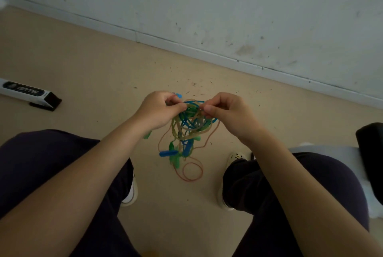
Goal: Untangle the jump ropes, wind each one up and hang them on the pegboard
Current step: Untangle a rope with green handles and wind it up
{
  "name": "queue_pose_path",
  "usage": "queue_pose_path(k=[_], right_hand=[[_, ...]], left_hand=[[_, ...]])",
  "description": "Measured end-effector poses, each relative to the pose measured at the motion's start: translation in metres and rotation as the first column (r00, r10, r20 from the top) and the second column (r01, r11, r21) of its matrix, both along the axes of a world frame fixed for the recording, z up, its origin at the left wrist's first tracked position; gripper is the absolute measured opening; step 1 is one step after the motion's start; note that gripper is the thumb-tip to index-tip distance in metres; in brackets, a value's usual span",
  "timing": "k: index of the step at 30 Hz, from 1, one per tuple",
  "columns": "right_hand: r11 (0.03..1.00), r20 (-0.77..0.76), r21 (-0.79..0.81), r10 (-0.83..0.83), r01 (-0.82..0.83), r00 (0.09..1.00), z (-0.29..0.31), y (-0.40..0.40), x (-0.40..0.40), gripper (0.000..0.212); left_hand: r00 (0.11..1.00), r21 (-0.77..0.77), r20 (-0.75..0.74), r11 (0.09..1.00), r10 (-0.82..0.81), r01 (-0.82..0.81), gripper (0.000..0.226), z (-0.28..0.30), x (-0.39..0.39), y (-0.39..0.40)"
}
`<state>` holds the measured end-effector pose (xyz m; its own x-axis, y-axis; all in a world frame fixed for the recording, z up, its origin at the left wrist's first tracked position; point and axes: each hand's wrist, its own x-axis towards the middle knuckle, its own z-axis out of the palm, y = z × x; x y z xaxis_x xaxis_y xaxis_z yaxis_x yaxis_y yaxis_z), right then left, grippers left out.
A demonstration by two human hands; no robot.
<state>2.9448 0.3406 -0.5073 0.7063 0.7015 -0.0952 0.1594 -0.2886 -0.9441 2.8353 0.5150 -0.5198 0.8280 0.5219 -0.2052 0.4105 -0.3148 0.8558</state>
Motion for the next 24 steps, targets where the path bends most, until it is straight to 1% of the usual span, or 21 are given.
queue_pose_path(k=[2, 4, 5, 7, 9, 11, 13, 15, 17, 21, 24], right_hand=[[1.000, 0.003, -0.003, -0.004, 0.004, 1.000, -0.0010, -0.0003, -0.0006, 0.006], [1.000, 0.009, 0.022, -0.005, 0.005, 1.000, -0.0009, 0.0000, -0.0010, 0.008], [0.999, 0.014, 0.035, -0.007, 0.007, 1.000, -0.0006, 0.0005, -0.0015, 0.011], [0.999, 0.028, 0.048, -0.015, 0.013, 0.999, 0.0000, 0.0020, -0.0039, 0.016], [0.999, 0.062, 0.034, -0.008, 0.006, 0.998, -0.0002, 0.0033, -0.0058, 0.016], [1.000, 0.111, 0.007, 0.011, -0.012, 0.994, 0.0003, 0.0033, -0.0060, 0.012], [1.000, 0.125, -0.003, 0.018, -0.018, 0.992, 0.0023, 0.0025, -0.0051, 0.008], [1.000, 0.118, -0.002, 0.015, -0.015, 0.993, 0.0037, 0.0023, -0.0055, 0.007], [1.000, 0.107, 0.001, 0.020, -0.020, 0.994, 0.0033, 0.0029, -0.0077, 0.008], [1.000, 0.092, 0.014, -0.003, 0.001, 0.996, 0.0011, 0.0060, -0.0092, 0.003], [0.994, 0.033, 0.062, -0.089, 0.087, 0.996, 0.0030, 0.0069, -0.0062, 0.010]], left_hand=[[0.998, -0.137, -0.049, 0.990, -0.044, 0.037, 0.009, 0.0010, -0.0004, -0.0004], [0.996, -0.273, -0.024, 0.959, -0.083, 0.073, 0.011, 0.0025, -0.0010, -0.0017], [0.995, -0.302, -0.012, 0.949, -0.103, 0.095, 0.012, 0.0030, -0.0014, -0.0024], [0.988, -0.299, -0.021, 0.944, -0.151, 0.138, 0.015, 0.0028, -0.0012, -0.0035], [0.981, -0.263, -0.060, 0.951, -0.183, 0.161, 0.018, 0.0016, -0.0009, -0.0047], [0.982, -0.248, -0.081, 0.958, -0.169, 0.145, 0.020, 0.0014, -0.0008, -0.0063], [0.990, -0.270, -0.061, 0.957, -0.129, 0.108, 0.021, 0.0023, -0.0008, -0.0068], [0.993, -0.273, -0.052, 0.958, -0.110, 0.092, 0.026, 0.0029, -0.0011, -0.0073], [0.993, -0.239, -0.063, 0.967, -0.104, 0.086, 0.030, 0.0019, -0.0010, -0.0076], [0.997, -0.179, -0.076, 0.984, -0.023, 0.009, 0.022, -0.0011, 0.0008, -0.0051], [0.999, -0.267, -0.005, 0.962, -0.055, 0.051, 0.019, 0.0002, 0.0003, -0.0059]])
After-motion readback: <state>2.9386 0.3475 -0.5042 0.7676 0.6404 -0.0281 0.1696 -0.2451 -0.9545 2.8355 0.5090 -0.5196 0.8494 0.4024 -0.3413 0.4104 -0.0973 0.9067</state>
